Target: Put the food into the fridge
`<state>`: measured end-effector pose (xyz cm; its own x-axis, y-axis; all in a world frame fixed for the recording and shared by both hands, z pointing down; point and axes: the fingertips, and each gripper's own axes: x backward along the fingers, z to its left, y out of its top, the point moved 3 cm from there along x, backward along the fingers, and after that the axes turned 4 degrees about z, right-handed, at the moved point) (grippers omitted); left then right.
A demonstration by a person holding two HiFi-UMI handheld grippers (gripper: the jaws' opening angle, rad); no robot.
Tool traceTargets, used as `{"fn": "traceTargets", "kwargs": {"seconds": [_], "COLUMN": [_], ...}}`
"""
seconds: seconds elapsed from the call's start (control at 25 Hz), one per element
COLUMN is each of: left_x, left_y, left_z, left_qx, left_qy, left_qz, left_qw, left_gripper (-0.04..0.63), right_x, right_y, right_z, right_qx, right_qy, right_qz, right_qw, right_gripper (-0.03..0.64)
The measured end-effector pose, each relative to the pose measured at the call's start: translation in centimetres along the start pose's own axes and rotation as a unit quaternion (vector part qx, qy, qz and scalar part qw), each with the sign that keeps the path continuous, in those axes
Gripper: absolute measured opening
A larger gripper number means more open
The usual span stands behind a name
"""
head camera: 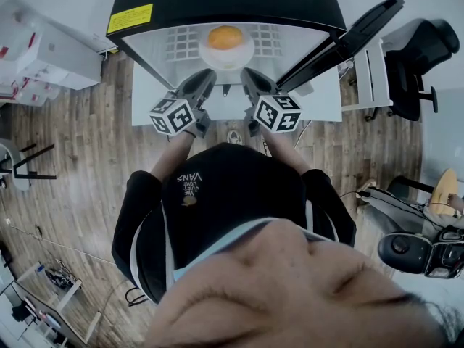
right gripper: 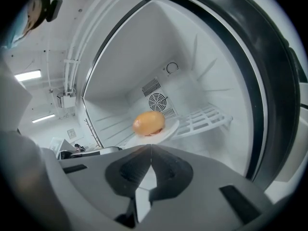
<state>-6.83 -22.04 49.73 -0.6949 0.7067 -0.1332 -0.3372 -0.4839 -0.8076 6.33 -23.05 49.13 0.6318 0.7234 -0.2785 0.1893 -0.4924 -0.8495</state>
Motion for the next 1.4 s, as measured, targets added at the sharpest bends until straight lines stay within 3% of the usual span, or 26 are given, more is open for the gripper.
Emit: {"fn": "traceTargets", "kwargs": {"seconds": [0.4,1.4], "left_x": [-0.7,-2.4], "left_y": [0.1,1.4], "left_z": [0.6,2.2], "left_qx": [0.002,0.02], "left_qy": [0.003,0.006], "left_qz": [0.006,0.004], "left_qw": [1.0,0.9998], "left_gripper": [0.032,0.032], "right_x": [-0.8,-3.2], "right_y": [0.4,2.0], "right_z": [-0.5,-1.5], "right_qx": [0.0,-0.005], "right_qy": [0.002,0.007], "right_qz": [0.001,-0.002], "right_qw": [1.0,1.0], "right_gripper": [0.012,0.012]}}
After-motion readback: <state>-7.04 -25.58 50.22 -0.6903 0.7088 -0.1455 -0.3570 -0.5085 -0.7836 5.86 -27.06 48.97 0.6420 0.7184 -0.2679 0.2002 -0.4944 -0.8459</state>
